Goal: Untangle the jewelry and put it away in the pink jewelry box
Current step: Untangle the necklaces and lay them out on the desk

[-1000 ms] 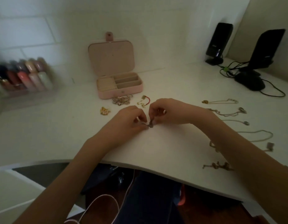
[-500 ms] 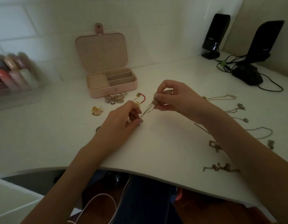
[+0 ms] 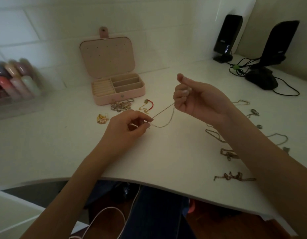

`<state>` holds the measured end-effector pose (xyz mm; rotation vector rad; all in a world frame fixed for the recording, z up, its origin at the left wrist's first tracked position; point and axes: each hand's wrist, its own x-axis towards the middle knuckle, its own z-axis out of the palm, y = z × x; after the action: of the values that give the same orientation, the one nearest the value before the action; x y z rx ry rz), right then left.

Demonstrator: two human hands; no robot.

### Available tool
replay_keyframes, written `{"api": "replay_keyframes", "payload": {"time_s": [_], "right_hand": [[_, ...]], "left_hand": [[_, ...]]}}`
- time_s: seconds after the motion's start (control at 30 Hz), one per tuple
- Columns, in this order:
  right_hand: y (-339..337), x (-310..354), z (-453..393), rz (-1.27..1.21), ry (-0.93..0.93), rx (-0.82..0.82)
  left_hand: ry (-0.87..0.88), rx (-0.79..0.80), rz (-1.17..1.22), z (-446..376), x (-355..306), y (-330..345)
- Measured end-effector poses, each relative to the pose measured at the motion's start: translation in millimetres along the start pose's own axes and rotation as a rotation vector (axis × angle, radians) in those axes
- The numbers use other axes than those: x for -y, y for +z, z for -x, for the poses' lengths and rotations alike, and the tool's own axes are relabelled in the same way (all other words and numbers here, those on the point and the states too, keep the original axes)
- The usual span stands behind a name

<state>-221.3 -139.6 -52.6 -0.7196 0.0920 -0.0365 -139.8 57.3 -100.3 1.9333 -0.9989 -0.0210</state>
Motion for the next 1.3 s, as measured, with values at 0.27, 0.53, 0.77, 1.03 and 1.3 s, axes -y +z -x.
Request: {"api": "replay_keyframes", "payload": {"time_s": [0.27,0.53,0.77,1.03,1.3], "right_hand": [[-1.2,9.0,6.6,0.432,-0.014,-0.148],[-4.5,13.4,12.4,1.411,0.051,-0.109],[-7.6,3.5,6.4,1.602,-0.026,-0.094],[-21.1,21.4,10.4,1.545,-0.089,-0.292],[-32.8,31.6,8.8,1.467,-0.418,-0.577]], "left_hand": [[-0.109,-0.1,0.211,-0.6,-8.3,-5.8],[-0.331,-0.21,0.727,-10.4,-4.1,-13.2],[-0.444,-0.171,0.996,-16.1,-6.0,-16.5],[-0.439,-0.274,0.952,-18.3,4.2,-19.3],[-0.401,-0.113,0.842,-12.0,0.6,-14.3]]}}
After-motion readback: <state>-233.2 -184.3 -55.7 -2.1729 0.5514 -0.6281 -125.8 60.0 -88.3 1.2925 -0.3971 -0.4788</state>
